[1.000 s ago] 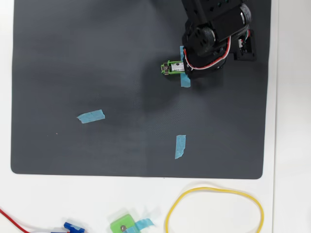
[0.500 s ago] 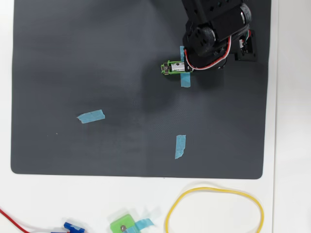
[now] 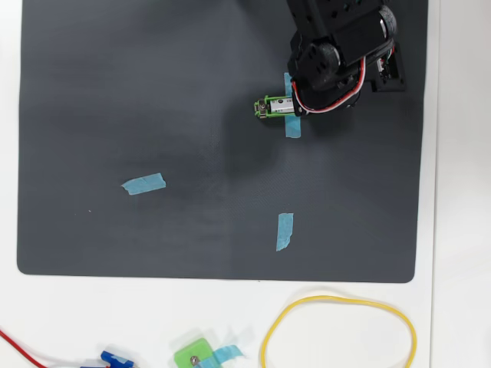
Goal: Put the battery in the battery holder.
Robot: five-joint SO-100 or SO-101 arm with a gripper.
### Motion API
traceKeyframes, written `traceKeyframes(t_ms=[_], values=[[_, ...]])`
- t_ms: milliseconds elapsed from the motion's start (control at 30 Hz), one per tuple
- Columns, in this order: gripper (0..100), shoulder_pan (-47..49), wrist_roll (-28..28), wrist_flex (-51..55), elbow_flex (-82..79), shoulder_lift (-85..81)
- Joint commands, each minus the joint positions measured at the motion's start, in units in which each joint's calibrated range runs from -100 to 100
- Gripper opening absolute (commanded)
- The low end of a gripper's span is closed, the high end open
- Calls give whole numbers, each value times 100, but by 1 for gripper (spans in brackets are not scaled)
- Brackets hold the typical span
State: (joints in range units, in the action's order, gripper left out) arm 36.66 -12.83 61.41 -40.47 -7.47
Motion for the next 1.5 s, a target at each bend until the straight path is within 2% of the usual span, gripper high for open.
traceKeyframes(t_ms=[0,100,333,500,600,667,733,800,900,1100,1467], values=[[0,-18,26,-40,144,180],[0,-205,198,-5,488,717],[0,-174,208,30,373,316],[0,-112,213,-49,-1054,-1662],[0,-216,625,-49,-1970,-2746],[0,-600,996,-49,-2666,-3854],[0,-1461,1251,-49,-3274,-5415],[0,-2187,1293,-49,-3953,-7044],[0,-2696,1262,-49,-5274,-9040],[0,-3173,1251,-49,-5715,-9210],[0,-3090,1267,-40,-5706,-9202]])
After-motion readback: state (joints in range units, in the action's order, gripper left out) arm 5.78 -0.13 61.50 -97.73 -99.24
